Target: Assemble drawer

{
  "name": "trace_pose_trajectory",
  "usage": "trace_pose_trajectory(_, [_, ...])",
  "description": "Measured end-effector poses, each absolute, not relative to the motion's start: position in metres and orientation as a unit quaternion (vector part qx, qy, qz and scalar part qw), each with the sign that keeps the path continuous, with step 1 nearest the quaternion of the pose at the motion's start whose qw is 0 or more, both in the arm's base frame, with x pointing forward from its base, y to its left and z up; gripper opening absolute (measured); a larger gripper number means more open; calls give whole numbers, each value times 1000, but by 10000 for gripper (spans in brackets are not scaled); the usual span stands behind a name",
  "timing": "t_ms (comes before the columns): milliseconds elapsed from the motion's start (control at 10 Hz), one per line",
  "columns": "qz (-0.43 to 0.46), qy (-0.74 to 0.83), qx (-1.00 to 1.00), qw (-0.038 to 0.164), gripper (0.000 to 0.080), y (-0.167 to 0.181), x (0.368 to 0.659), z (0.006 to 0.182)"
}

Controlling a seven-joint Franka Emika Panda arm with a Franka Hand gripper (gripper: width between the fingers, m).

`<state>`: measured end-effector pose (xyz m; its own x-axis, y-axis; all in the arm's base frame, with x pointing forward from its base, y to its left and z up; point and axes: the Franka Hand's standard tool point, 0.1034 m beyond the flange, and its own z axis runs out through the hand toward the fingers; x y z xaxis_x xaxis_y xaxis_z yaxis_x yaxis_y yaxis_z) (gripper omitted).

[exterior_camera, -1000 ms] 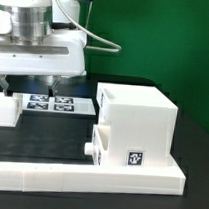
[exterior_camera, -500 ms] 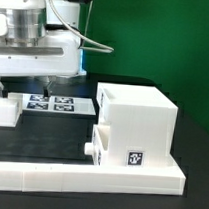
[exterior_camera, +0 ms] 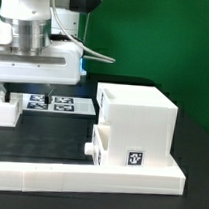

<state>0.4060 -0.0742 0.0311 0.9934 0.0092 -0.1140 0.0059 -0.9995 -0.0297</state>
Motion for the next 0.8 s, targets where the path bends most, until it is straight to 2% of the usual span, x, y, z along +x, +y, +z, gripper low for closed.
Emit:
trace_pose_trajectory(300, [48,1,-999,12,649,-74,401,26])
trace_pose_trajectory(800, [36,-22,-999,10,649,-78,394,7])
